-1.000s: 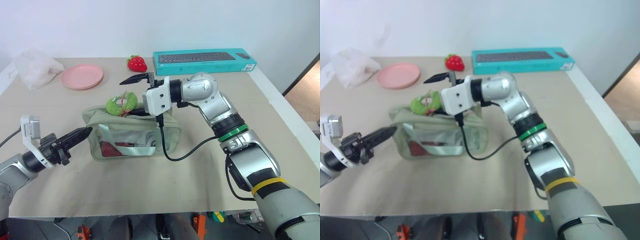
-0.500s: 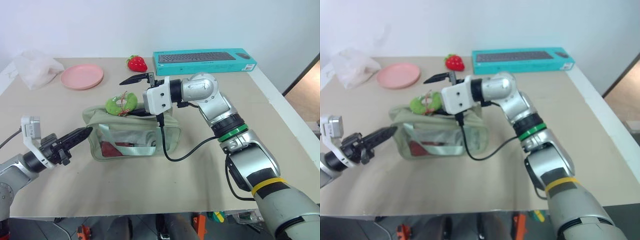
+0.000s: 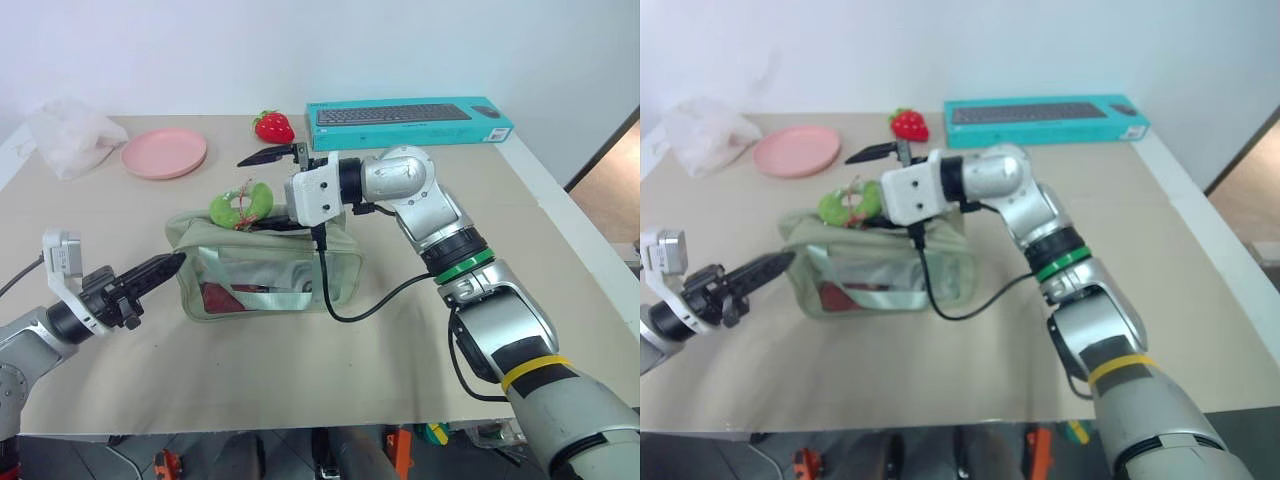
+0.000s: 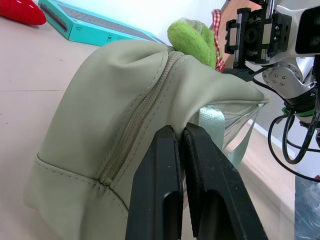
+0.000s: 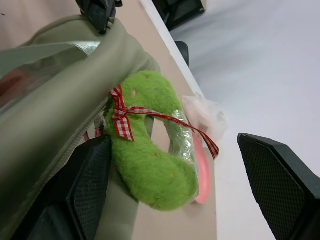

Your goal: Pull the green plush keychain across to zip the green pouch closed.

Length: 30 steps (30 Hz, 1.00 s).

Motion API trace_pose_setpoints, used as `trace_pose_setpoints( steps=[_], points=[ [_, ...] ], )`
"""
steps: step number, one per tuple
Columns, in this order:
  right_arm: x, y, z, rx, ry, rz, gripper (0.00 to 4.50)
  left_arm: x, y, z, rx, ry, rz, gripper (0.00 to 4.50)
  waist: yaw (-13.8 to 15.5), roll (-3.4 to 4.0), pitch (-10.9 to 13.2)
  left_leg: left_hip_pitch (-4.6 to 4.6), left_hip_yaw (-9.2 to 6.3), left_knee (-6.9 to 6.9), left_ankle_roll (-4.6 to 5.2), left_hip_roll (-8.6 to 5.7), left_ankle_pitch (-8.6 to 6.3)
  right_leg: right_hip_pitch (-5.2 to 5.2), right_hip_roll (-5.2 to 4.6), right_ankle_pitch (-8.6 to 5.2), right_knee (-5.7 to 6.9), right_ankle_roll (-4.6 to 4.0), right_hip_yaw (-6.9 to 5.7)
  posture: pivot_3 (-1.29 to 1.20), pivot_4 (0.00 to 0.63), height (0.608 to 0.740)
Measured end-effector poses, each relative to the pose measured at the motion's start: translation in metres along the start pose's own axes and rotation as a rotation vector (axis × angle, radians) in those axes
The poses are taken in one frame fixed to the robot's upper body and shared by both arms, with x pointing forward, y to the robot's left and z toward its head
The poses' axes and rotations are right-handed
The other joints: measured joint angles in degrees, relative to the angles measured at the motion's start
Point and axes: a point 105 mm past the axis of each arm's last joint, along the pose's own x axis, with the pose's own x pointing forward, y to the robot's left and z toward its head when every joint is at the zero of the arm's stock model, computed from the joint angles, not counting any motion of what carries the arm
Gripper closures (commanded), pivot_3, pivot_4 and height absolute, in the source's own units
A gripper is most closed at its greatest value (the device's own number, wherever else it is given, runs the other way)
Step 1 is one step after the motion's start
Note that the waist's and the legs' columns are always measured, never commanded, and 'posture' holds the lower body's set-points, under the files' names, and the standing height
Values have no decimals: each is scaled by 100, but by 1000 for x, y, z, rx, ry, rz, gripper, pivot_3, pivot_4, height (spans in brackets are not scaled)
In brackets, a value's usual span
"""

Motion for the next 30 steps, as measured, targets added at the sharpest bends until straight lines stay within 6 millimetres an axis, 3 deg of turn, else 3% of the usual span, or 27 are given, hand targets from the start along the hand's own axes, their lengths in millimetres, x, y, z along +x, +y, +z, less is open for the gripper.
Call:
trace_pose_setpoints(
  steps=[15, 30],
  points=[
    [-1, -3, -2, 3, 12, -20, 648, 1, 0, 0, 1, 0, -2, 4500, 0, 0, 0, 0, 0, 0, 0, 0, 0, 0, 0, 0, 0, 0, 0, 0, 150, 740],
    [-2, 8, -3, 33, 15, 10, 648, 3, -1, 1, 3, 0, -9, 4500, 0, 0, 0, 0, 0, 0, 0, 0, 0, 0, 0, 0, 0, 1, 1, 0, 150, 740]
  ],
)
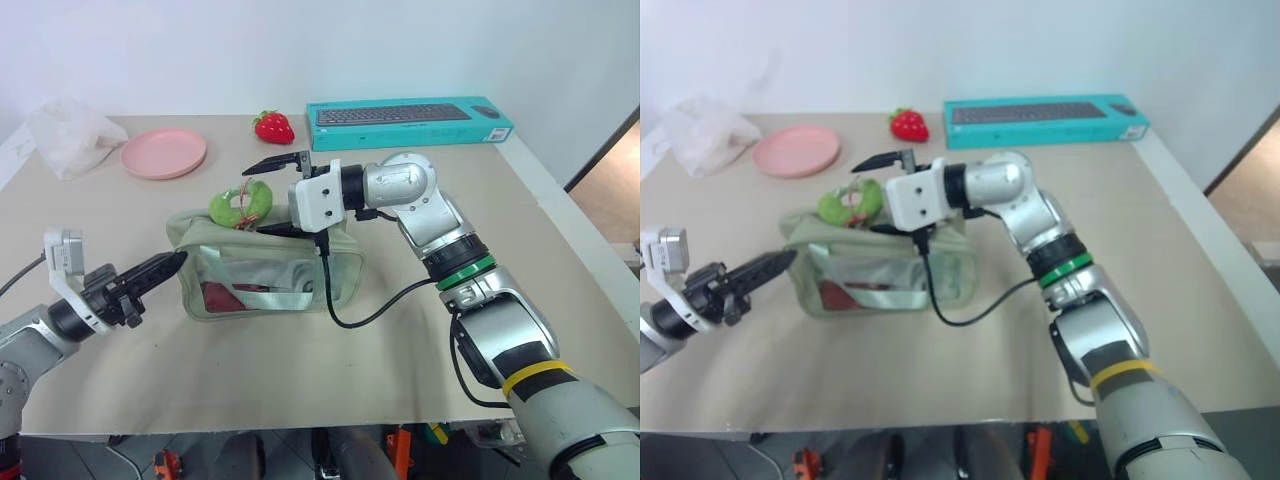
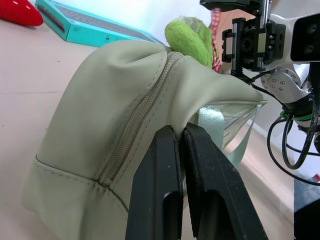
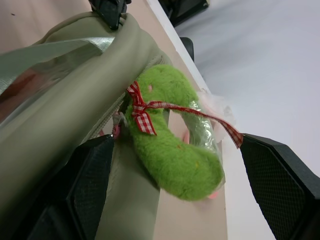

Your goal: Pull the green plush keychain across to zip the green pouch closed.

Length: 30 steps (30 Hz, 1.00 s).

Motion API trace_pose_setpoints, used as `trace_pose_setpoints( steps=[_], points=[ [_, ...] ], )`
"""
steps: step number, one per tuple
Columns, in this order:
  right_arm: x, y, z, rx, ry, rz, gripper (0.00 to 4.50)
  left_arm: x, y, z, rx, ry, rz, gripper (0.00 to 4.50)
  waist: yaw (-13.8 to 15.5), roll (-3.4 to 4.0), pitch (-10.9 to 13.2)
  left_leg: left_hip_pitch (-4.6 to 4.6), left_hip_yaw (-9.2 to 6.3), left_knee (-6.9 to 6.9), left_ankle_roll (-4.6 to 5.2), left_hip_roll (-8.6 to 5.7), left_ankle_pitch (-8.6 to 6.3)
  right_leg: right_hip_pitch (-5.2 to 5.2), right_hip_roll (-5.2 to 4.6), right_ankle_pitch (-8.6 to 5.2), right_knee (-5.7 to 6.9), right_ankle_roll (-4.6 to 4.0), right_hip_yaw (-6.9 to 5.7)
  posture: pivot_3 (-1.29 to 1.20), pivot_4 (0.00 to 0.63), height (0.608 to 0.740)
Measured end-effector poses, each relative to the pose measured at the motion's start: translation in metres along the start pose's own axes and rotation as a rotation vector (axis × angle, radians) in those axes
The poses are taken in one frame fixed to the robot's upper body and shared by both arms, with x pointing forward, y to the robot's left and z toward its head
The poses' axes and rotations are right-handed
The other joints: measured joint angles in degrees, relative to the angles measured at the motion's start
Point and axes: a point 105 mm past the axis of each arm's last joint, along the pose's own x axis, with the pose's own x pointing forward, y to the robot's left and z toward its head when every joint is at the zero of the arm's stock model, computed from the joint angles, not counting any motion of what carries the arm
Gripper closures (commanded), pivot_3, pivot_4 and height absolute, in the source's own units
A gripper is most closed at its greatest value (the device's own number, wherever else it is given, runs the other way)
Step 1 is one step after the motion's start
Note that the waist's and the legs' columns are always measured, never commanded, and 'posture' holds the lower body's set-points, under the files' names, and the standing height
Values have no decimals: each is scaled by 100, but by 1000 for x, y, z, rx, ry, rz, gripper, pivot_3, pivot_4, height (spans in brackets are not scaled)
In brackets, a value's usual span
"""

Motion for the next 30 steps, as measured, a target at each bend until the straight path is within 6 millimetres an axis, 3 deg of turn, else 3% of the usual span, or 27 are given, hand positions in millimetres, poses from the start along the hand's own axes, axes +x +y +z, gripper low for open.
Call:
trace_pose_setpoints(
  steps=[24, 30],
  points=[
    [-2, 4, -1, -1, 7, 16, 648, 0, 0, -1, -1, 2, 0, 4500, 1, 0, 0, 0, 0, 0, 0, 0, 0, 0, 0, 0, 0, 0, 0, 0, 150, 740],
    [-5, -3, 1, 22, -11, -25, 648, 0, 0, -1, 0, 3, 2, 4500, 1, 0, 0, 0, 0, 0, 0, 0, 0, 0, 0, 0, 0, 0, 0, 0, 150, 740]
  ],
)
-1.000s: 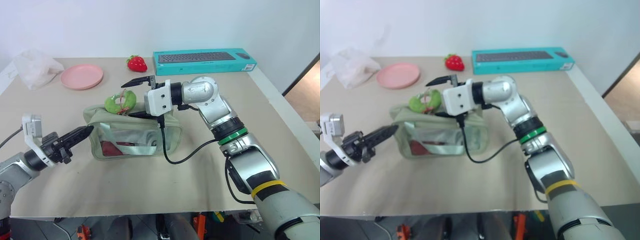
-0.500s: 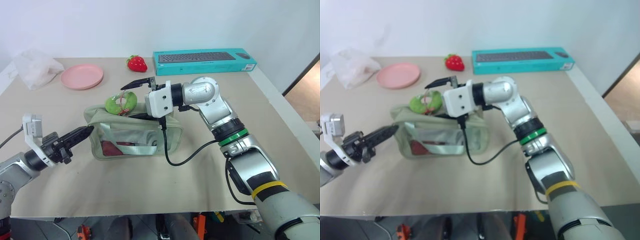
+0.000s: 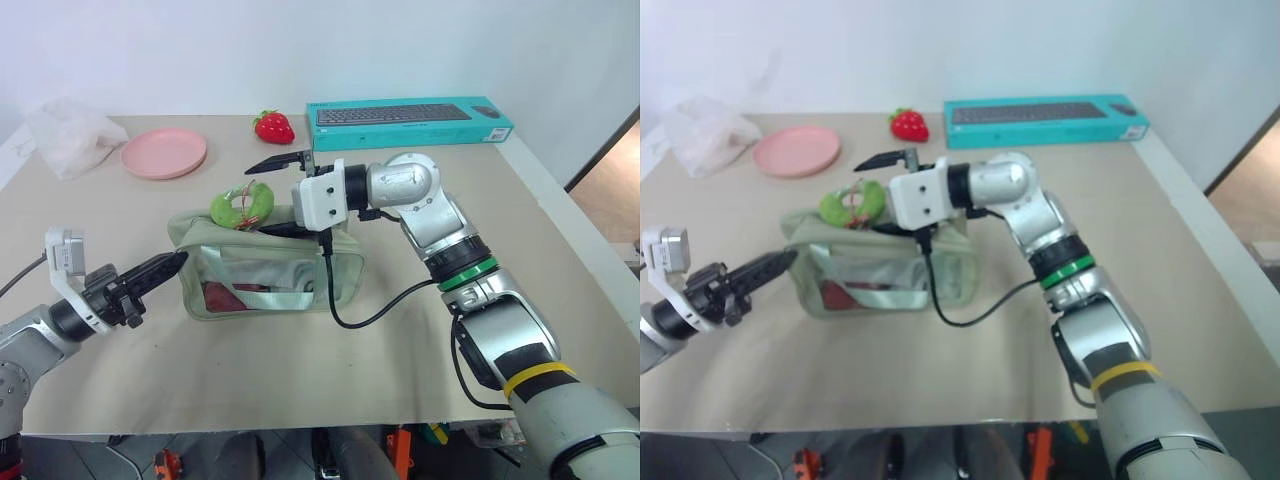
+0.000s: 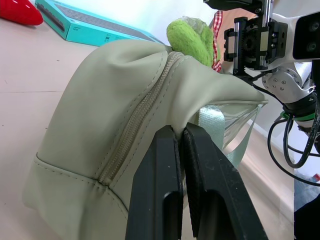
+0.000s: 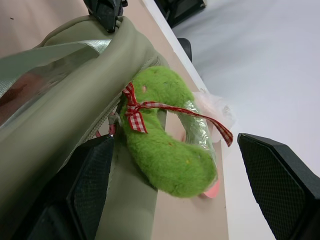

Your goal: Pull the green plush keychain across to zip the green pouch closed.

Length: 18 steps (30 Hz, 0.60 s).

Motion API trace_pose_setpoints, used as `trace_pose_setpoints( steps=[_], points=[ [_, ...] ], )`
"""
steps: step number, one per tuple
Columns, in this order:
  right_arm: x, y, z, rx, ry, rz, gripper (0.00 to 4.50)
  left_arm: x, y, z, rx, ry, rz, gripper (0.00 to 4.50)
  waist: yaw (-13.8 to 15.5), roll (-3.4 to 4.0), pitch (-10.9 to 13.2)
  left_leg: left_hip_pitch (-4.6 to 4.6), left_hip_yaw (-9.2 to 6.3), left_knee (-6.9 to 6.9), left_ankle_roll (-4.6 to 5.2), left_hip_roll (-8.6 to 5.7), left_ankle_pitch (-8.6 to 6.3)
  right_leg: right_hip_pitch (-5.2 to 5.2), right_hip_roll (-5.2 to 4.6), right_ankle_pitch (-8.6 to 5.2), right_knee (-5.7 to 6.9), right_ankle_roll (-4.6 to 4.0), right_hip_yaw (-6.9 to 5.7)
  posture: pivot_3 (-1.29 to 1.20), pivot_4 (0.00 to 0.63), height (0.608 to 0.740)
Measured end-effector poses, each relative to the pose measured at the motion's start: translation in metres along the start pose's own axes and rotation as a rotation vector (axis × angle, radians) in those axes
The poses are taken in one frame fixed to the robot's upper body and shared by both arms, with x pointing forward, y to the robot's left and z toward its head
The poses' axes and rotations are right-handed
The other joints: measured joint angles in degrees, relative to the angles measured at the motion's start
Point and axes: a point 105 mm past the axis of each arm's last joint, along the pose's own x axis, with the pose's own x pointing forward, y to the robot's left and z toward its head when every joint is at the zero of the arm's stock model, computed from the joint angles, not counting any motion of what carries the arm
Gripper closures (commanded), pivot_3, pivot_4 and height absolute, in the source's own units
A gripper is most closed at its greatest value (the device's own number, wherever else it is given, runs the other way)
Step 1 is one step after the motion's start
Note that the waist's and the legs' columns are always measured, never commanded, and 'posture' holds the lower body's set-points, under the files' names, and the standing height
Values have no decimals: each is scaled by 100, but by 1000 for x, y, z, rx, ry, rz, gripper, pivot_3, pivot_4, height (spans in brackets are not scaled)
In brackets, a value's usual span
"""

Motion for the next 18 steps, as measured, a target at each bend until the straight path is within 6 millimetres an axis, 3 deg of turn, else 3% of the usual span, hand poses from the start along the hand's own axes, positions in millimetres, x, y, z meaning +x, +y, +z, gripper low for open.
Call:
trace_pose_setpoints(
  steps=[6, 18],
  points=[
    [-2, -9, 2, -8, 2, -23, 648, 0, 0, 0, 0, 0, 1, 4500, -1, 0, 0, 0, 0, 0, 0, 0, 0, 0, 0, 0, 0, 0, 0, 0, 150, 740],
    [-3, -6, 0, -2, 9, -3, 648, 1, 1, 0, 0, -1, 2, 4500, -1, 0, 0, 0, 0, 0, 0, 0, 0, 0, 0, 0, 0, 0, 0, 0, 150, 740]
  ],
)
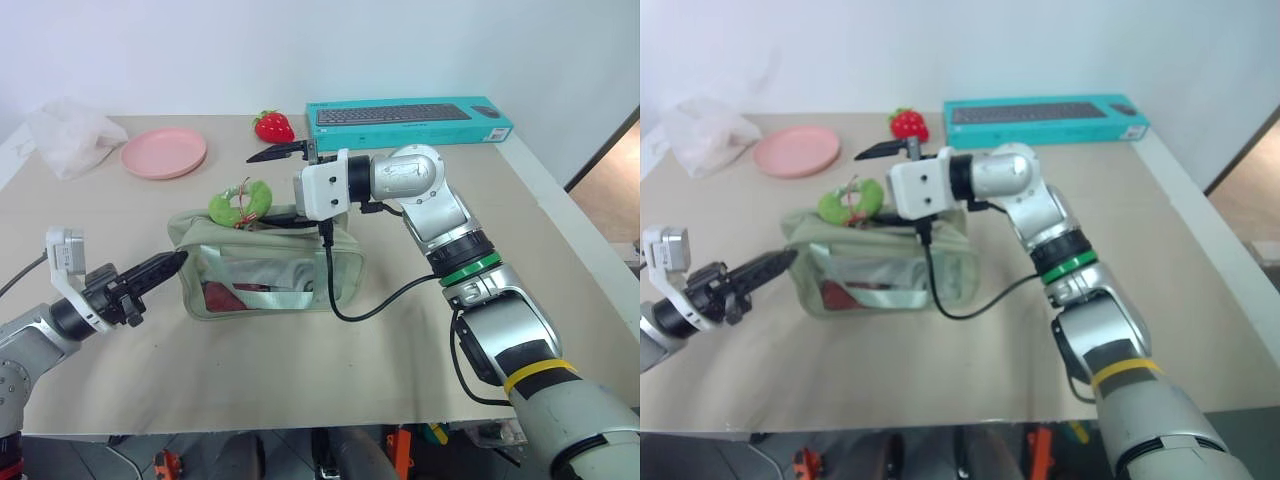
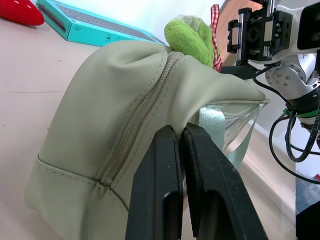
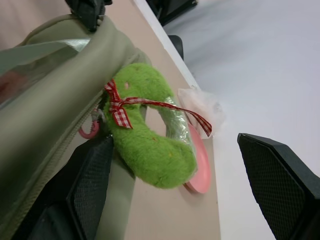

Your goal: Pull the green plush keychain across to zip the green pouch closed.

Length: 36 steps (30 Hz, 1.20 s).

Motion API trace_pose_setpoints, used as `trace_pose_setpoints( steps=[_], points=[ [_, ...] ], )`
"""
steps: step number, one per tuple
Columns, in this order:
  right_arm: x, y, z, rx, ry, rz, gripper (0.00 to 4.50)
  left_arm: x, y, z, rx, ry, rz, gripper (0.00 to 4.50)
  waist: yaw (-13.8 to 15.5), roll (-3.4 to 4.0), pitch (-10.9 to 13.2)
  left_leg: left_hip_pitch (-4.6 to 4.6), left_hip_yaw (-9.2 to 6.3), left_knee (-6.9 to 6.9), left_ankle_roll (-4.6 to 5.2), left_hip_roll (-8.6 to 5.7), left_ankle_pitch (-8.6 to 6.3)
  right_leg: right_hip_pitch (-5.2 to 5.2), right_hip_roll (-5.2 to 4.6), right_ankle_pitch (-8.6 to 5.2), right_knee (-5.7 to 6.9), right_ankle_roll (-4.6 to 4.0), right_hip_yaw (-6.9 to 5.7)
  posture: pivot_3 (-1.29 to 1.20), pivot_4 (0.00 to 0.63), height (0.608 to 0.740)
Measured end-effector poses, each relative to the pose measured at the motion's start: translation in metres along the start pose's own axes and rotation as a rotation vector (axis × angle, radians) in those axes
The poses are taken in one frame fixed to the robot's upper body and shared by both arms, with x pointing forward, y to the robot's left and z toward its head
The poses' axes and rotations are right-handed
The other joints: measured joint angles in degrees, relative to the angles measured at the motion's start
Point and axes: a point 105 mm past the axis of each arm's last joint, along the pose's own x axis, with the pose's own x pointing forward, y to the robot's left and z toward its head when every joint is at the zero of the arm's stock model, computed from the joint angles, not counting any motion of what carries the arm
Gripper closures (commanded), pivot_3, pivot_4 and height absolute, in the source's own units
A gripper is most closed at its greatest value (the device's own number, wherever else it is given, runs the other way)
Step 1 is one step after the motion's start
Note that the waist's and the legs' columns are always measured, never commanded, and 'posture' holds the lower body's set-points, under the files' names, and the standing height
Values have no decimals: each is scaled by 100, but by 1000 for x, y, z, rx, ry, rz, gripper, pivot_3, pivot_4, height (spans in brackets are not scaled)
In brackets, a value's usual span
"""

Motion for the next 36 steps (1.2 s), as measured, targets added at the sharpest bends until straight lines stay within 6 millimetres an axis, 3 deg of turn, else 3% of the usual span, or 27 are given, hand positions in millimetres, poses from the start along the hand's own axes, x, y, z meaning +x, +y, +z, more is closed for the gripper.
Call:
trace_pose_setpoints(
  steps=[5, 8, 17, 22, 28, 36],
  points=[
    [-1, 0, -1, 36, -3, 5, 648, 0, 0, 0, 0, 0, 0, 4500, 0, 0, 0, 0, 0, 0, 0, 0, 0, 0, 0, 0, 0, 0, 0, 0, 150, 740],
    [-18, -8, -8, 93, 19, -23, 648, 0, 0, 0, -1, -1, 0, 4500, 0, 0, 0, 0, 1, 0, 0, -2, 0, 0, -2, 0, -1, 0, 1, 0, 150, 740],
    [-36, -15, -13, 218, 19, -52, 648, 0, 0, 0, -1, -1, -1, 4500, -1, 0, 0, 0, 1, 0, 0, 0, 0, 0, 1, 0, 0, 0, 0, 0, 150, 740],
    [-30, -15, -7, 187, 2, -38, 648, 1, 0, 0, 0, -1, -3, 4500, 0, 0, 0, 0, 1, -1, 0, 1, 0, -1, 3, 0, 0, 0, -1, 0, 150, 740],
    [-9, -7, -4, 56, 23, 9, 648, 3, 0, 0, 1, 0, -1, 4500, 0, 0, 0, -2, 2, 0, 0, -2, 0, -1, -2, 0, -1, 1, 2, 0, 150, 740],
    [-2, -12, -5, 10, 29, -2, 648, 3, 1, -1, -3, -1, 5, 4500, 1, 0, 0, -1, 1, 0, 0, -2, 0, -1, -2, 0, 0, 0, 0, 0, 150, 740]
  ],
)
